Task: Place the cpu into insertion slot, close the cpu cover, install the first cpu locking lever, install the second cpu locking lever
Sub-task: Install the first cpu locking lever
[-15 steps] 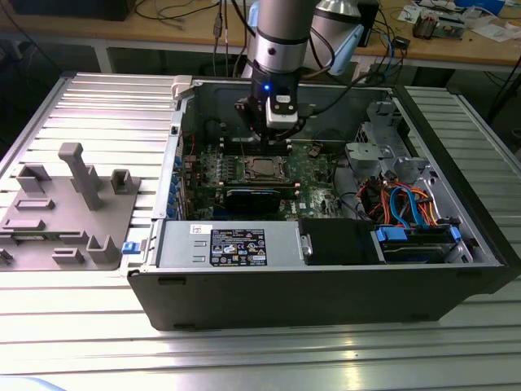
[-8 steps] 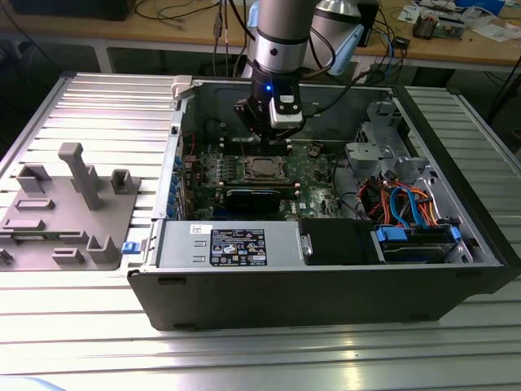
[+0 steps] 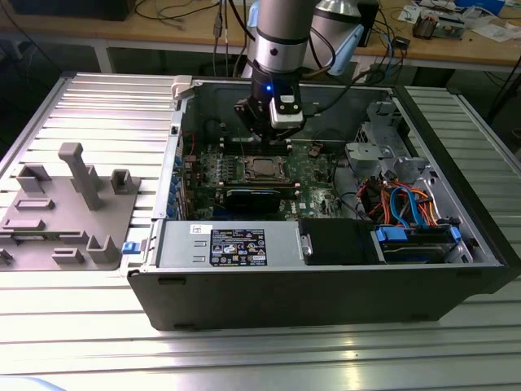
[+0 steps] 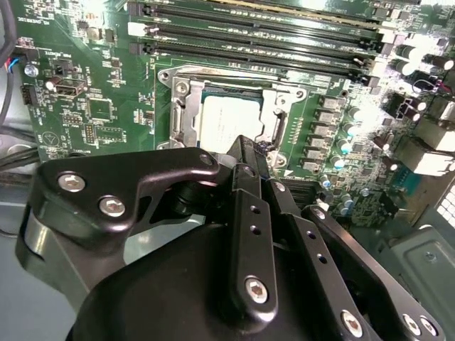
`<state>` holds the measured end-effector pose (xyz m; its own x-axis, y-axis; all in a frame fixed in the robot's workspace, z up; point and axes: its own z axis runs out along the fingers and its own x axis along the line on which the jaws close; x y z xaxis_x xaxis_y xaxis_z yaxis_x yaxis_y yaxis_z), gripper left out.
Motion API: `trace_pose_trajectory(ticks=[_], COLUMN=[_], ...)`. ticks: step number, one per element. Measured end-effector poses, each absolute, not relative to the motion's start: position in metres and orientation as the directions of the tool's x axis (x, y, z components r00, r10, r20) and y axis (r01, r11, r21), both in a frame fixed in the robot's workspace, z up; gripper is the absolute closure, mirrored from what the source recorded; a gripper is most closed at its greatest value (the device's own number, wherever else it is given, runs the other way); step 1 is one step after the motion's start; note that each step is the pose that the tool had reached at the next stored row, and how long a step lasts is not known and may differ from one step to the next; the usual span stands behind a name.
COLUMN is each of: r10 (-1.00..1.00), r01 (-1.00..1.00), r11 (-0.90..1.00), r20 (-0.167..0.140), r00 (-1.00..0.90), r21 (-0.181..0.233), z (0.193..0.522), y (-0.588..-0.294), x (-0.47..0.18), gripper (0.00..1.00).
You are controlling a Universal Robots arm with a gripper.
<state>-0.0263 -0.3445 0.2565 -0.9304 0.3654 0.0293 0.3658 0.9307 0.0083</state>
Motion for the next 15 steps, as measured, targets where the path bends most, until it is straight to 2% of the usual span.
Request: trace_pose_trajectory(ticks=[3, 15], r10=[0.364, 0.141], r01=[0.365, 0.141], r11=[0.931, 0.990], r20=[0.014, 0.014], r00=[-0.931, -0.990], r21=[0.014, 0.014], z=[0.2565, 0.2550], y=[-0.3445, -0.3443], x=[-0.0267, -0.0268], gripper=[0.89, 0.89])
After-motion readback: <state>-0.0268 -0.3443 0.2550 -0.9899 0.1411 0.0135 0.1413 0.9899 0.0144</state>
